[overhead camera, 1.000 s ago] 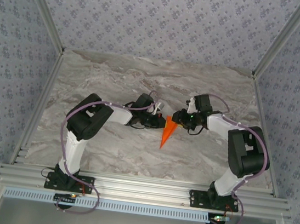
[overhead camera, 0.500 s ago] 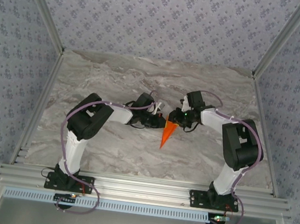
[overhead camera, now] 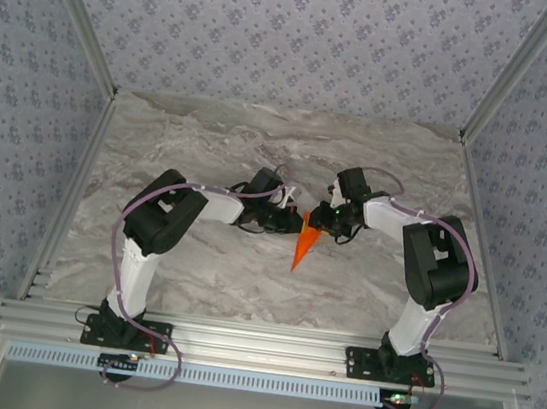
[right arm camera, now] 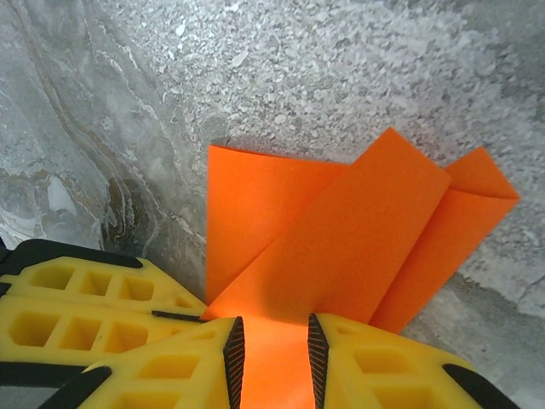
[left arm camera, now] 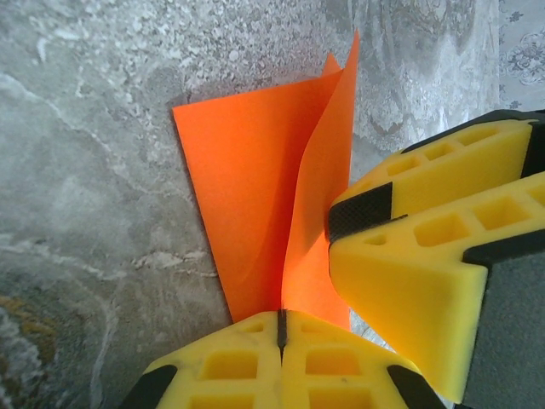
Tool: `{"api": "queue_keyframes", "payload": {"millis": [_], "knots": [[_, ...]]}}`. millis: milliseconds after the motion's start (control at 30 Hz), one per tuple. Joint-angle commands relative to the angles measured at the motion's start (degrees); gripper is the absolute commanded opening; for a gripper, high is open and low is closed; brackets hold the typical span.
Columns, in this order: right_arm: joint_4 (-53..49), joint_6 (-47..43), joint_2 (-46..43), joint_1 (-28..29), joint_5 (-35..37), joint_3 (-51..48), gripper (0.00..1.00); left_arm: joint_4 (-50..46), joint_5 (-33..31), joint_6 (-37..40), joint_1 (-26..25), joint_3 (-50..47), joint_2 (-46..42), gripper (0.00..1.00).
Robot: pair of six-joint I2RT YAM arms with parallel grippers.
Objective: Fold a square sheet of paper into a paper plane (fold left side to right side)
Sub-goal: Fold the wing for the fifth time at the center of the table.
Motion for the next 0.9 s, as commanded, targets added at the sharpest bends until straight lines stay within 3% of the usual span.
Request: {"api": "queue_keyframes", "payload": {"millis": [0, 367, 567, 867], "knots": [[-2.84, -1.06, 0.66, 0.3, 2.09, 0.71, 0.3, 0.15, -3.51, 1.84, -0.33, 1.23, 3.99, 0.01], [-3.33, -0.34, 1.28, -0.06, 3.54, -1.62, 0.29, 0.25, -3.51, 1.38, -0.34, 1.22, 3.96, 0.05], [-3.2, 0.26, 1.45, -0.7, 4.71, -4.12, 0.2, 0.35, -3.77, 0.96, -0.38, 1.06, 3.11, 0.07], [-3.06, 0.03, 1.62, -1.14, 5.72, -5.71, 0.16, -0.22, -6.11, 1.33, -0.08, -3.3, -4.58, 0.22]]}}
